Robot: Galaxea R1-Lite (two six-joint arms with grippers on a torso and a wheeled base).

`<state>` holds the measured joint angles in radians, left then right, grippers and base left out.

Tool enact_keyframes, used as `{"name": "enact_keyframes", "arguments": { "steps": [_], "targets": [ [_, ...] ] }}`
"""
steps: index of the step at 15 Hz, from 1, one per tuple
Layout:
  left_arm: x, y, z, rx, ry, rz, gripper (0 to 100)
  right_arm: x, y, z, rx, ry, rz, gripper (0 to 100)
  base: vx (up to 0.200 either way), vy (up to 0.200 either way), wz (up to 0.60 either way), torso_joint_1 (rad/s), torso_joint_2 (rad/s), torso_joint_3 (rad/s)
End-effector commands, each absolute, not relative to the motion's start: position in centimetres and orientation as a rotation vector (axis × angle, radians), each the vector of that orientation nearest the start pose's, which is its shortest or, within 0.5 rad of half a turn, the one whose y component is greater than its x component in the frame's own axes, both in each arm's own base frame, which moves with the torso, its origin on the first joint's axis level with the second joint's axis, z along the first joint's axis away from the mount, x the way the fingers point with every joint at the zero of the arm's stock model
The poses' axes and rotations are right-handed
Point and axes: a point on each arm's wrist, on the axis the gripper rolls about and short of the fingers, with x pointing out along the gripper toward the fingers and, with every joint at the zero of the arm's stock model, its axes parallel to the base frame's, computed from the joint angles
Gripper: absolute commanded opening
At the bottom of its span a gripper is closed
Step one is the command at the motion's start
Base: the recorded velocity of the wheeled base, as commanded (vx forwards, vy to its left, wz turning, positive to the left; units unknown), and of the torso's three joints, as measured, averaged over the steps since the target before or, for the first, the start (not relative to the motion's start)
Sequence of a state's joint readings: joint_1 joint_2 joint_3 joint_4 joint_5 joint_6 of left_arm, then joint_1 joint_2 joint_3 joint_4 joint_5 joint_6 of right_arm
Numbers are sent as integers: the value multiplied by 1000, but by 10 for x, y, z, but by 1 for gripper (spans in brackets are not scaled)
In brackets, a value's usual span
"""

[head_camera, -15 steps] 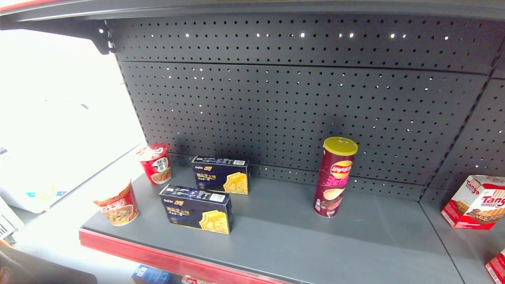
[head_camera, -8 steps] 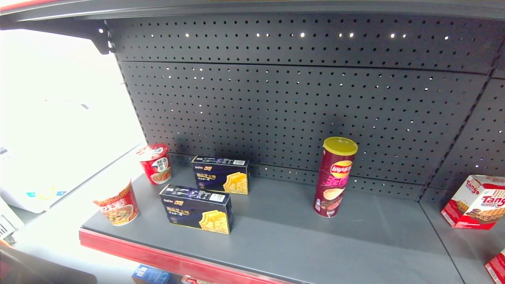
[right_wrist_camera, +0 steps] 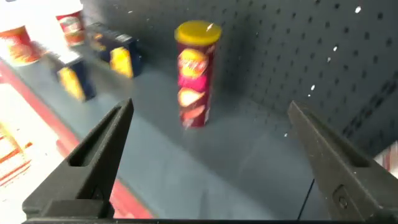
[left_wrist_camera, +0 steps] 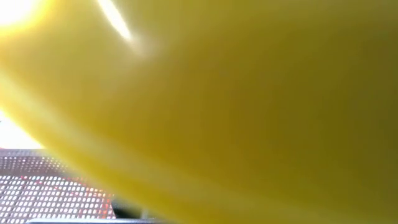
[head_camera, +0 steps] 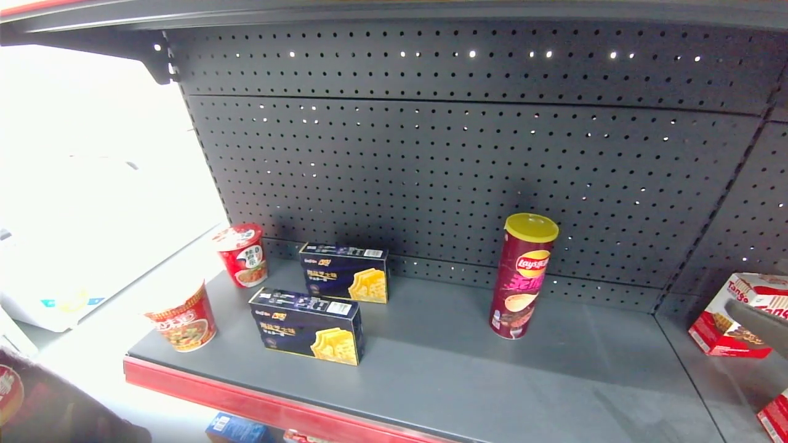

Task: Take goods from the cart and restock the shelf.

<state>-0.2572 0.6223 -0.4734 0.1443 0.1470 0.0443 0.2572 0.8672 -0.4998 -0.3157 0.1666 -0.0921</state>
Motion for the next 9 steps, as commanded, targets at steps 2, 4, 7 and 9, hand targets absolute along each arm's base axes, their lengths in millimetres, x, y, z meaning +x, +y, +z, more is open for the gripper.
{"name": "enact_keyframes", "arguments": {
  "steps": [2, 4, 7, 9],
  "targets": [
    [41, -8, 194, 101, 300, -130, 0, 154, 49, 231, -91, 143, 469, 100, 0, 0, 0, 0, 0, 0],
    [41, -9, 195, 73, 269, -166, 0, 159, 51, 229, -63, 164, 550, 100, 0, 0, 0, 0, 0, 0],
    [41, -10, 196, 62, 257, -218, 0, 174, 49, 219, -47, 221, 637, 100, 0, 0, 0, 0, 0, 0],
    [41, -10, 196, 59, 258, -225, 0, 193, 39, 213, -64, 221, 701, 100, 0, 0, 0, 0, 0, 0]
  ]
}}
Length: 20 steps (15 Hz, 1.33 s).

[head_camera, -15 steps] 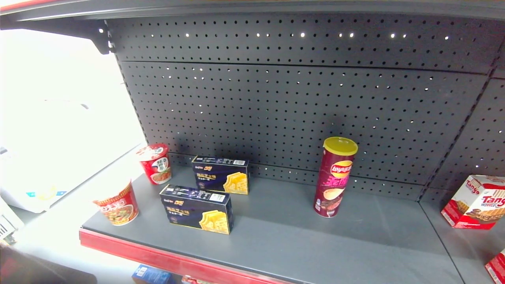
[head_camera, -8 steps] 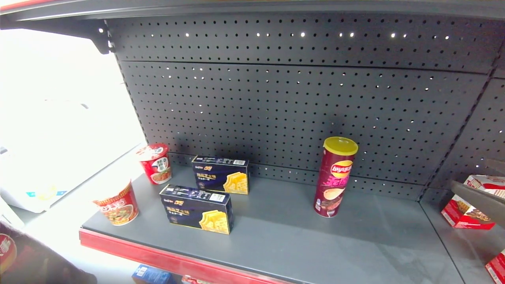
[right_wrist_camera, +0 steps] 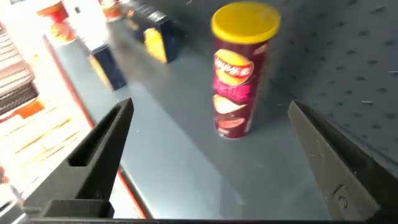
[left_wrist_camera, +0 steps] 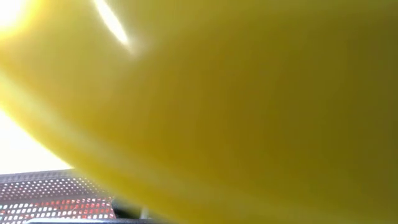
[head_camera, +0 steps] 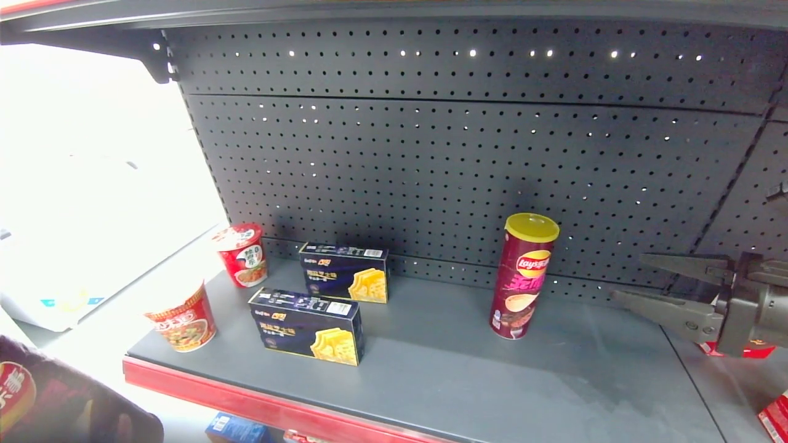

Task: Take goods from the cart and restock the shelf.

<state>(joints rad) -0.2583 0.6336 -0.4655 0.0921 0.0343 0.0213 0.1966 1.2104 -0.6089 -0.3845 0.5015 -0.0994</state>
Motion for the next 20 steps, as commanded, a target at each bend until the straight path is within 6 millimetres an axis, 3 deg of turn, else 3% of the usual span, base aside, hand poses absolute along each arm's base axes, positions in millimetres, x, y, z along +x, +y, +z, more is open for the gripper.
{"name": "enact_keyframes", "arguments": {
  "steps": [1, 10, 14, 20],
  "targets": [
    [41, -10, 197, 56, 255, -225, 0, 200, 36, 210, -69, 222, 717, 100, 0, 0, 0, 0, 0, 0],
    [42, -10, 201, 31, 233, -221, 0, 274, 23, 161, -20, 175, 963, 100, 0, 0, 0, 0, 0, 0],
    [43, -10, 201, 31, 238, -223, 0, 290, 14, 145, -21, 175, 948, 100, 0, 0, 0, 0, 0, 0],
    [43, -10, 197, 32, 252, -218, 0, 306, 13, 139, -30, 175, 948, 100, 0, 0, 0, 0, 0, 0]
  ]
}}
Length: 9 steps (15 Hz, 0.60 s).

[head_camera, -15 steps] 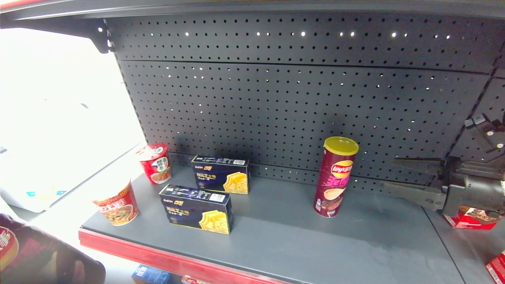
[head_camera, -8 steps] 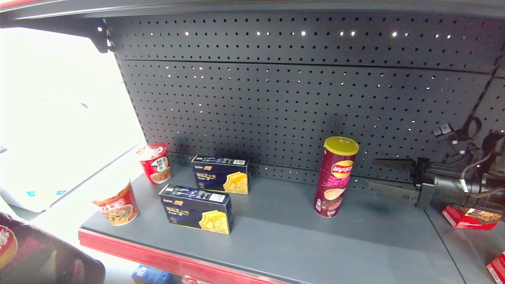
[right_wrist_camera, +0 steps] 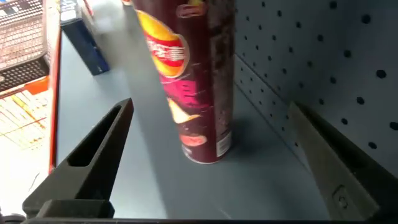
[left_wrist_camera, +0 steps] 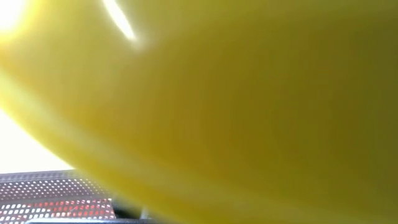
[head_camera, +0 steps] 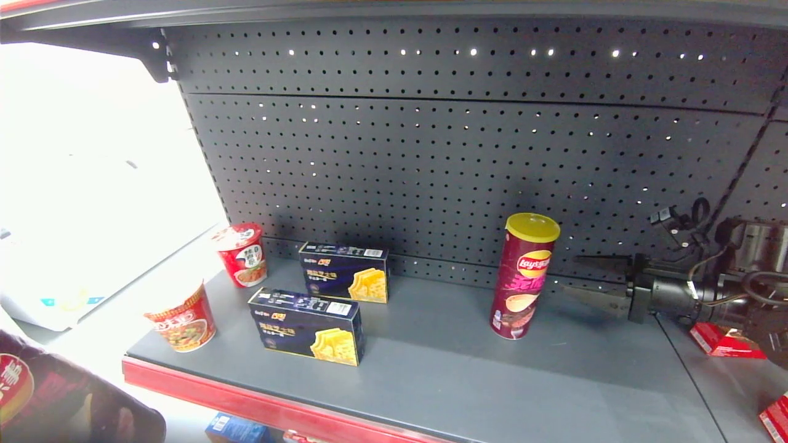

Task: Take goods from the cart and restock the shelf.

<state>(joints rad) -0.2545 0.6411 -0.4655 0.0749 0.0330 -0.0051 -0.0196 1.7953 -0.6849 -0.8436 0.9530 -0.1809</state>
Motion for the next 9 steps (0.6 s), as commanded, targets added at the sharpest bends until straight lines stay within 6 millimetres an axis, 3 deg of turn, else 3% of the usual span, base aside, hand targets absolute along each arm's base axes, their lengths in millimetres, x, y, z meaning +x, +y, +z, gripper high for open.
{"name": "enact_keyframes", "arguments": {
  "steps": [1, 9],
  "targets": [
    [43, -10, 197, 27, 252, -217, 0, 307, 14, 138, -31, 177, 950, 100, 0, 0, 0, 0, 0, 0],
    [43, -10, 194, 13, 263, -215, 0, 319, 26, 123, -41, 193, 990, 100, 0, 0, 0, 0, 0, 0]
  ]
}}
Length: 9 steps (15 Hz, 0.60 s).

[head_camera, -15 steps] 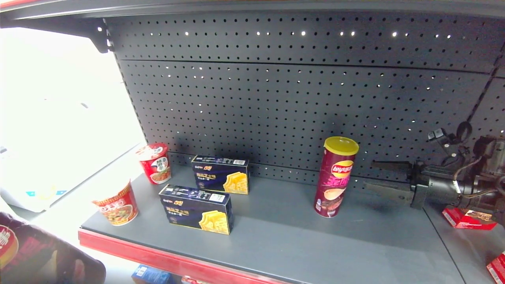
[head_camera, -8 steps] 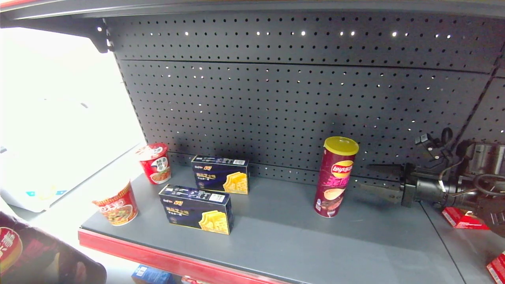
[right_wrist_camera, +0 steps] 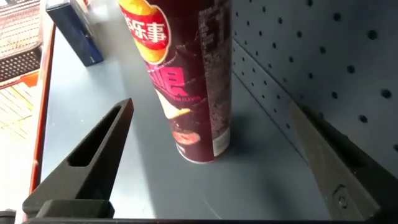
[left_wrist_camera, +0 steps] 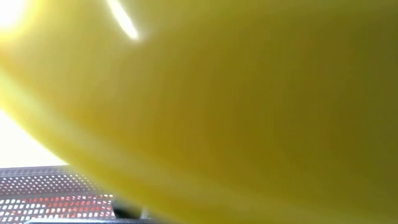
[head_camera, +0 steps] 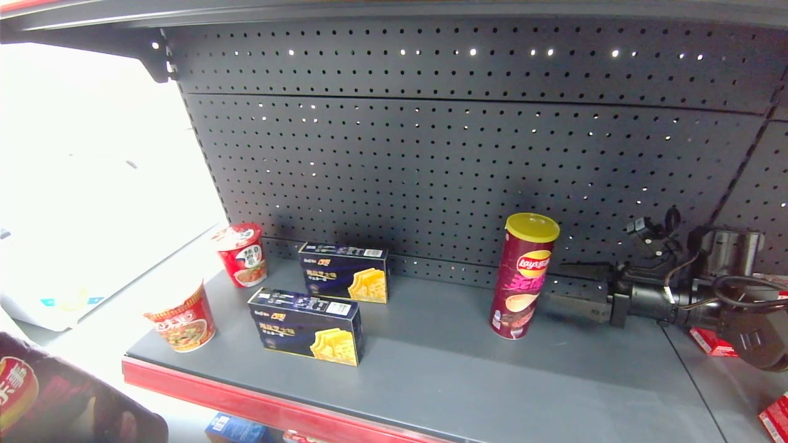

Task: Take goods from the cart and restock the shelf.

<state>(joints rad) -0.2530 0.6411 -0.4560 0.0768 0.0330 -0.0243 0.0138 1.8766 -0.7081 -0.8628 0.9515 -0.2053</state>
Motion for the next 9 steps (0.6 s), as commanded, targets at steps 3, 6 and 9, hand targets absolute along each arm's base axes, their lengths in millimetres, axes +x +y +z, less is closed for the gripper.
{"name": "enact_keyframes", "arguments": {
  "steps": [3, 6, 9],
  "targets": [
    [43, -10, 192, 16, 270, -216, 0, 322, 29, 117, -35, 206, 1001, 100, 0, 0, 0, 0, 0, 0],
    [42, -10, 187, 18, 284, -216, 0, 326, 34, 111, -34, 212, 1016, 100, 0, 0, 0, 0, 0, 0],
    [42, -10, 185, 19, 287, -216, 0, 333, 37, 107, -33, 214, 1022, 100, 0, 0, 0, 0, 0, 0]
  ]
}}
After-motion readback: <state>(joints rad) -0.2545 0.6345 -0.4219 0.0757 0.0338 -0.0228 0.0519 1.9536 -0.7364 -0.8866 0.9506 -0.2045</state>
